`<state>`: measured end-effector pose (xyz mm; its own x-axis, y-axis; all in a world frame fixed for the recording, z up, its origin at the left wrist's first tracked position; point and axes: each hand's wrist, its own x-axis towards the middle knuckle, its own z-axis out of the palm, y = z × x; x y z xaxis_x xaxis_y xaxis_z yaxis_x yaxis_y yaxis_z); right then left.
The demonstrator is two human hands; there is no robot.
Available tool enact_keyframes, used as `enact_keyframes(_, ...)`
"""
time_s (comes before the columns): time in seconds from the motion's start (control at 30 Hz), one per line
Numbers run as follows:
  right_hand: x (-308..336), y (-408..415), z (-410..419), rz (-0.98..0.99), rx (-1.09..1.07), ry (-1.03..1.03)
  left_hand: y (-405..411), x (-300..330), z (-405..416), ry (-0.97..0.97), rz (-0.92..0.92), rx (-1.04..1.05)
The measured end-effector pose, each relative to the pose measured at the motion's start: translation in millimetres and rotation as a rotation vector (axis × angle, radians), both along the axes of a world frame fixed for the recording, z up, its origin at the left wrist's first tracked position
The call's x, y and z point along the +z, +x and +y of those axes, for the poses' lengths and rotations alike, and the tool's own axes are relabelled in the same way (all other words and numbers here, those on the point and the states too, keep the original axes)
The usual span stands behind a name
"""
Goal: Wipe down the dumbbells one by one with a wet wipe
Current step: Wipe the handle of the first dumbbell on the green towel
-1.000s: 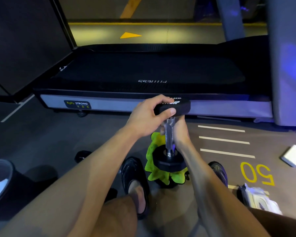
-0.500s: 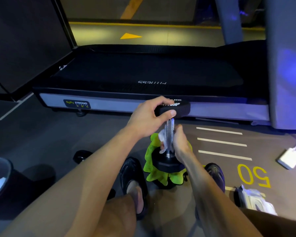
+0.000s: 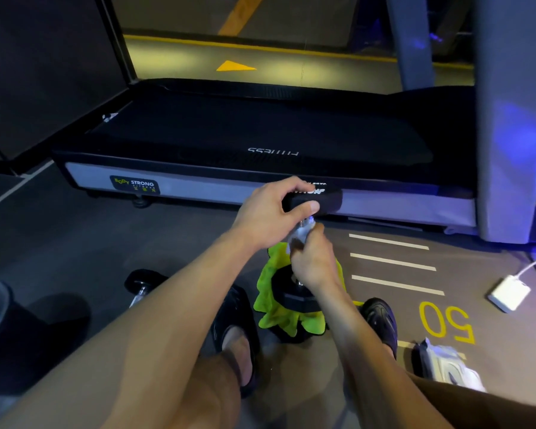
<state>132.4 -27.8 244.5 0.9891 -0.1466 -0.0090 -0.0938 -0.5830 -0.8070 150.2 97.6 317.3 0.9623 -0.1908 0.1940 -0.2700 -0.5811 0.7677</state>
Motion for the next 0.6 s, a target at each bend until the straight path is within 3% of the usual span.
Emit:
enact_keyframes(0.13,5,8,7,-0.11,0.013,0.19,0,-1,-1,-0.002,-0.009,0.007)
enact_keyframes(0.33,-15,-12,-23,0.122,0.217,0.016,3,0,3,0.018,0.016,0.014)
enact_keyframes(0.47,-28,-14,-31,0.19,0.198,-0.064,2,-2,3,0.016,-0.009,-0.009)
enact_keyframes(0.53,-20,-8,-27,0.178,0.161,0.048,2,-3,2,0.016,-0.012,0.0)
enact_keyframes(0.6,-13,-1,-17,0.148,0.095,0.299,2,-3,1,0.011,-0.013,0.013)
